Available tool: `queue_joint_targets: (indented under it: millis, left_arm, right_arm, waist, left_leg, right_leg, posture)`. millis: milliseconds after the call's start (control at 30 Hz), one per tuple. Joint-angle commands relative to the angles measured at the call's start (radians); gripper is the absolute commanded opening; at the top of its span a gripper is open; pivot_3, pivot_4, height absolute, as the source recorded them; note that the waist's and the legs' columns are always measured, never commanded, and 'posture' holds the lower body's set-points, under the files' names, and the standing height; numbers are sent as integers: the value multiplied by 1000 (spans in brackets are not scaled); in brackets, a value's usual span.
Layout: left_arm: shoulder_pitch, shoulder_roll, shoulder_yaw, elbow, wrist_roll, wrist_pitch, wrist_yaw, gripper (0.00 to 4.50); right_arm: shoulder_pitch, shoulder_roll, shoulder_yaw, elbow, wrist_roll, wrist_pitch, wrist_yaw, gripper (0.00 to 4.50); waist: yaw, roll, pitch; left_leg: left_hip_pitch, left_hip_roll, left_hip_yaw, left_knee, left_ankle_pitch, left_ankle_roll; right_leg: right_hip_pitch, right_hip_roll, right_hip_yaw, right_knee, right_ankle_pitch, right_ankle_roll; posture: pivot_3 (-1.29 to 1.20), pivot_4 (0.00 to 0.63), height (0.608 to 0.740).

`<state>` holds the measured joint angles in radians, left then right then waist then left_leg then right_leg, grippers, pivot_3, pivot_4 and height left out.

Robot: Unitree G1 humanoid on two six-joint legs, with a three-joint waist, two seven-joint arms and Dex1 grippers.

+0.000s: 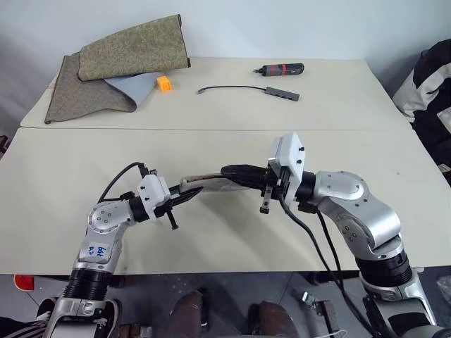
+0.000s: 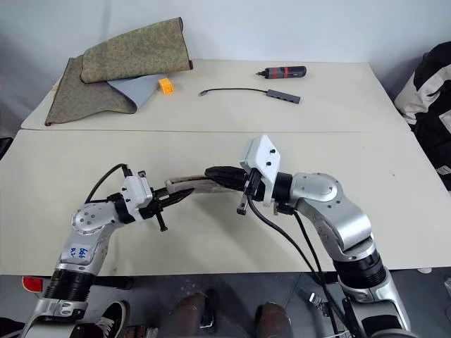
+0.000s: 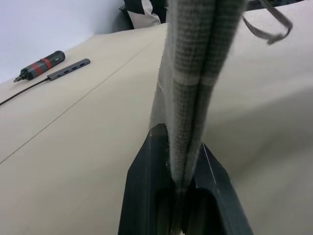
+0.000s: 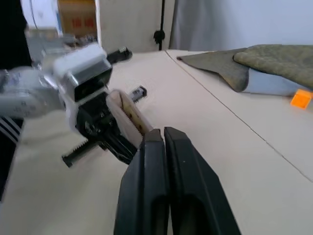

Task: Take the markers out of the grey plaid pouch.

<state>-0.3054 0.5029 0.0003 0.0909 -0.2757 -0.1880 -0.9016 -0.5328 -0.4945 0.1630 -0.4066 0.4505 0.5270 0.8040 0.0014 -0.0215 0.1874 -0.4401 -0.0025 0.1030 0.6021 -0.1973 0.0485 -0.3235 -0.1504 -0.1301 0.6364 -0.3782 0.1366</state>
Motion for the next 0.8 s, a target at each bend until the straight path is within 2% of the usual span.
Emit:
queue_joint_targets:
  millis: [33,467,567,633,667,733,800]
  left_arm:
    - [-1,-12,0,-25,-7,-4,4,0]
    - [-11,-31,-8,-31,-7,0,0,0]
    - [-7,-34,-12,-40,-9,5,-1,0]
    - [-6,-32,-18,-45,-3,3,-7,0]
    - [-5,-32,-31,-58,1,15,-9,0]
    - [-3,-38,-48,-90,7,40,1,0]
    - [7,-57,-56,-157,-43,126,15,0]
  right_arm:
    - [9,-48,-5,-14,-35,-56,44,19]
    - [30,-107,70,62,-218,-182,88,19]
    - [26,-78,49,68,-202,-171,75,19]
    - [17,-104,82,77,-264,-206,90,19]
    - [-6,-128,125,99,-354,-233,77,19]
    - [-39,-118,155,125,-445,-233,20,19]
    - [-44,-105,181,137,-505,-230,-16,19]
  waist:
    - [-2,0,0]
    - [-3,0,0]
    - [-3,0,0]
    - [-3,0,0]
    - [-4,0,0]
    - [-6,0,0]
    - [-5,0,0]
  left_leg:
    - [0,0,0,0,0,0]
    - [1,1,0,-2,1,0]
    - [1,1,0,-1,1,0]
    - [1,1,0,-1,1,0]
    - [1,1,0,-1,1,0]
    - [1,1,1,-1,1,0]
    - [1,1,1,-1,1,-1]
  right_leg:
    - [0,0,0,0,0,0]
    - [0,1,-1,0,0,0]
    - [0,0,-1,0,0,0]
    - [0,0,-1,0,0,0]
    - [0,1,-1,0,0,0]
    - [0,0,0,0,0,0]
    - [-1,1,0,0,0,0]
  posture:
    - [0,150,740]
    - [0,150,740]
    - [0,150,740]
    - [0,150,740]
    - [0,150,740]
    - [0,150,740]
    - [0,150,740]
